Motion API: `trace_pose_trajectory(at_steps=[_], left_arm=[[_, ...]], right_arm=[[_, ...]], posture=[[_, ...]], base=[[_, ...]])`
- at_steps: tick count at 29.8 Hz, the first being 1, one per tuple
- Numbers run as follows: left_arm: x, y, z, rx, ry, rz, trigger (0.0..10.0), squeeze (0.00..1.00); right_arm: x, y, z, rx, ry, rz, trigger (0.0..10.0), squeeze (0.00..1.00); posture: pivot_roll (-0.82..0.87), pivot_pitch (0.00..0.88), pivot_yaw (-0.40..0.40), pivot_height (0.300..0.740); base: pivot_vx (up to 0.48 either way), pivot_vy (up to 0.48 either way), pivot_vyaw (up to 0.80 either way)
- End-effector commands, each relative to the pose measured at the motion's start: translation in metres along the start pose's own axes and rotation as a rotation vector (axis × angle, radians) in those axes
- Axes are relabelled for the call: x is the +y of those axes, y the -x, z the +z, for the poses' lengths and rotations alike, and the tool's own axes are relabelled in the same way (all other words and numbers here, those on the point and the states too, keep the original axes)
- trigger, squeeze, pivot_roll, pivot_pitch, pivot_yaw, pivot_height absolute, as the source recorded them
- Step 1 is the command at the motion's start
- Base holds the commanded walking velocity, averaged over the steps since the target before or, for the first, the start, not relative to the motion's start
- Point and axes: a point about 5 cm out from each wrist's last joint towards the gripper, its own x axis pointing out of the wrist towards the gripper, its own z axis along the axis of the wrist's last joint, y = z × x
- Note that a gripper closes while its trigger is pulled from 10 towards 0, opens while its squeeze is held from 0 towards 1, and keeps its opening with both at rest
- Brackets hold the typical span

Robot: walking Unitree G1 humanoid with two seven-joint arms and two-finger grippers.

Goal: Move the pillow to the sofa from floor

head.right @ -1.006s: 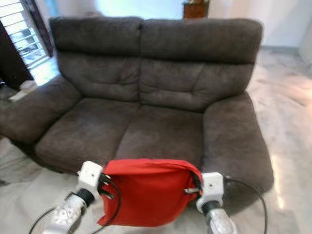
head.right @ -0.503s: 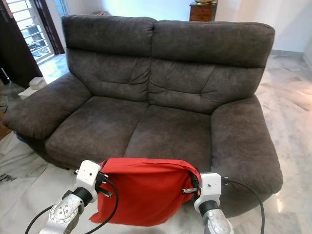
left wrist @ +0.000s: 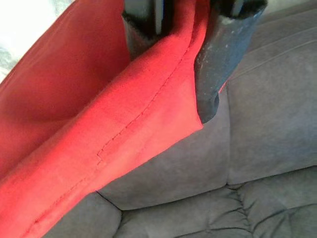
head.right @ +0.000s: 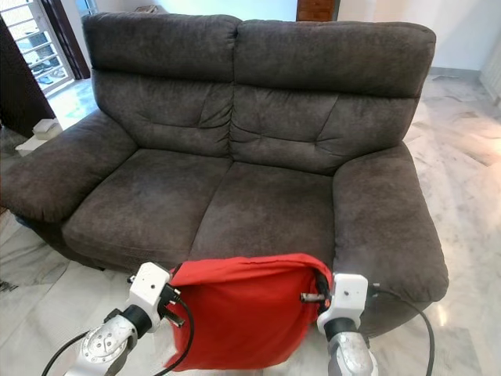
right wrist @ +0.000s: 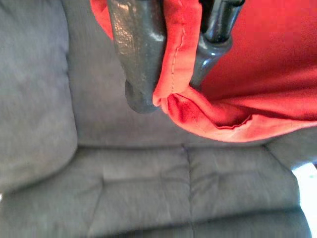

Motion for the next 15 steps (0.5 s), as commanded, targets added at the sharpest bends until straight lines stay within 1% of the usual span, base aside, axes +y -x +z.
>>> trace_pose_trajectory(at_steps=[1, 2, 4, 8, 9, 10, 13, 15], left_arm=[[0.023, 0.002, 0.023, -0.107, -0.014, 0.115, 10.0, 0.0], [0.023, 0.002, 0.023, -0.107, -0.014, 0.115, 10.0, 0.0], [0.03, 0.001, 0.031, -0.136, -0.003, 0.158, 10.0, 0.0], [0.037, -0.001, 0.039, -0.154, -0.005, 0.182, 10.0, 0.0], [0.041, -0.002, 0.043, -0.168, -0.005, 0.192, 10.0, 0.0], [0.041, -0.002, 0.043, -0.168, -0.005, 0.192, 10.0, 0.0], [0.043, -0.003, 0.047, -0.178, -0.007, 0.199, 10.0, 0.0], [0.046, -0.003, 0.049, -0.188, -0.004, 0.209, 10.0, 0.0]], right_arm=[[-0.011, 0.001, 0.01, -0.045, -0.03, -0.076, 10.0, 0.0], [-0.011, 0.001, 0.01, -0.045, -0.03, -0.076, 10.0, 0.0], [-0.01, -0.002, 0.017, -0.068, -0.026, -0.067, 10.0, 0.0], [-0.01, -0.008, 0.027, -0.087, -0.032, -0.067, 10.0, 0.0], [-0.01, -0.01, 0.032, -0.094, -0.028, -0.06, 10.0, 0.0], [-0.01, -0.01, 0.032, -0.094, -0.028, -0.06, 10.0, 0.0], [-0.008, -0.011, 0.034, -0.096, -0.036, -0.051, 10.0, 0.0], [-0.007, -0.01, 0.035, -0.104, -0.016, -0.037, 10.0, 0.0]], posture=[[-0.02, 0.052, 0.049, 0.74], [-0.02, 0.052, 0.049, 0.74], [-0.01, 0.055, 0.048, 0.74], [-0.01, 0.054, 0.046, 0.74], [-0.01, 0.053, 0.045, 0.74], [-0.01, 0.053, 0.045, 0.74], [-0.01, 0.054, 0.046, 0.74], [-0.01, 0.047, 0.045, 0.74]], base=[[0.0, 0.0, 0.0], [0.0, 0.0, 0.0], [0.279, 0.0, 0.0], [0.389, 0.0, 0.0], [0.45, 0.0, -0.51], [0.45, 0.0, -0.51], [0.45, 0.0, -0.8], [0.452, 0.0, -0.72]])
